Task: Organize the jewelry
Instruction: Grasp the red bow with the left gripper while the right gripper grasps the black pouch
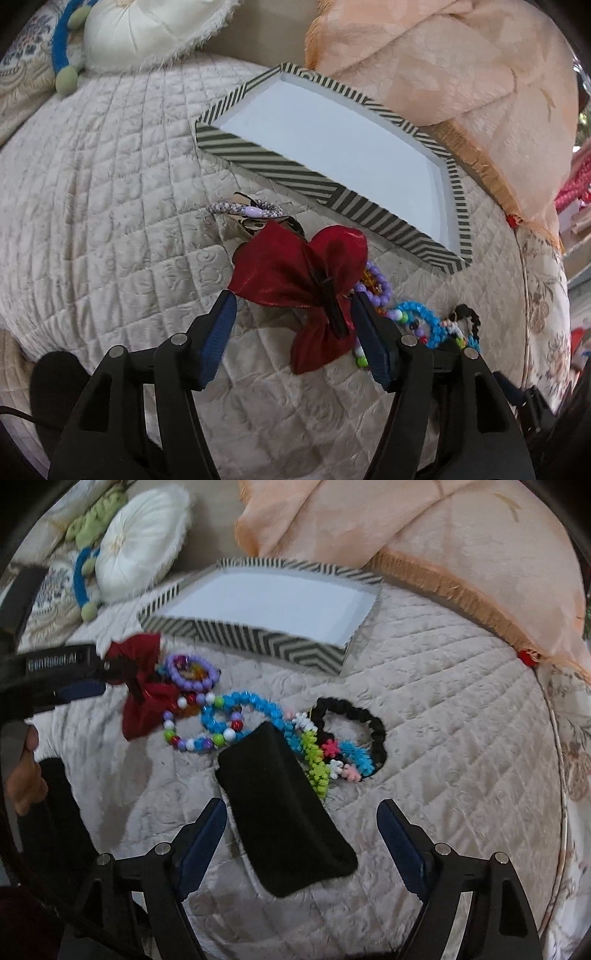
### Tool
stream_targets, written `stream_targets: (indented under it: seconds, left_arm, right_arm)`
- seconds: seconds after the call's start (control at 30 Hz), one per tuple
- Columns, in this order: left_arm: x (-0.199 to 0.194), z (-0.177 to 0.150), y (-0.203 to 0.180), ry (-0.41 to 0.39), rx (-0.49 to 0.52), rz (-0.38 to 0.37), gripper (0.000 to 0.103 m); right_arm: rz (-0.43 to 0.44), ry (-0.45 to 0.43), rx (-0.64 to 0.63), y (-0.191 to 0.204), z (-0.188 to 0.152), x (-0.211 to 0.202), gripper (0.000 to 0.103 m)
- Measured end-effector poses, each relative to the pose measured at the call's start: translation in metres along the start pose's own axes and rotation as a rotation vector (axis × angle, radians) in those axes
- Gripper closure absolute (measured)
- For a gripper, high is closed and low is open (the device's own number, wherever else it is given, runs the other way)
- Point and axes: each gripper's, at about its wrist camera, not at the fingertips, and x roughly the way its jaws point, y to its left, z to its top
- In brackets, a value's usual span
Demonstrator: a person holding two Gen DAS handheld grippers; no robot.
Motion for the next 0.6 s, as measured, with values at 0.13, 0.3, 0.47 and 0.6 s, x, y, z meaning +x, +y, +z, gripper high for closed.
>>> stream_targets:
  seconds: [0.13,0.3,0.47,0.6]
  left_arm:
    - [0.017,0.003,-0.002,0.021,-0.016,0.015,0.039]
    - [0.025,0.0,-0.005,0.02,0.004,-0.005,0.077]
    - [0.012,-0.002,0.0,0.0,0.025,-0.043,0.088]
    - [-0.016,-0.002,0.005,-0.027,0.052,-0.069,0.089]
  right_arm:
    - [0.066,0.034,0.018,-0.002,0.003,0.013,0.047]
    - [0.097,0.043,-0.001,0.002,0.003,0.016,0.069]
    - [0.151,-0.011,0.041,-0.003,0.004,-0.001,0.087]
    - [0.206,-0.061,0.079,-0.005,0.004,-0.024,0.087]
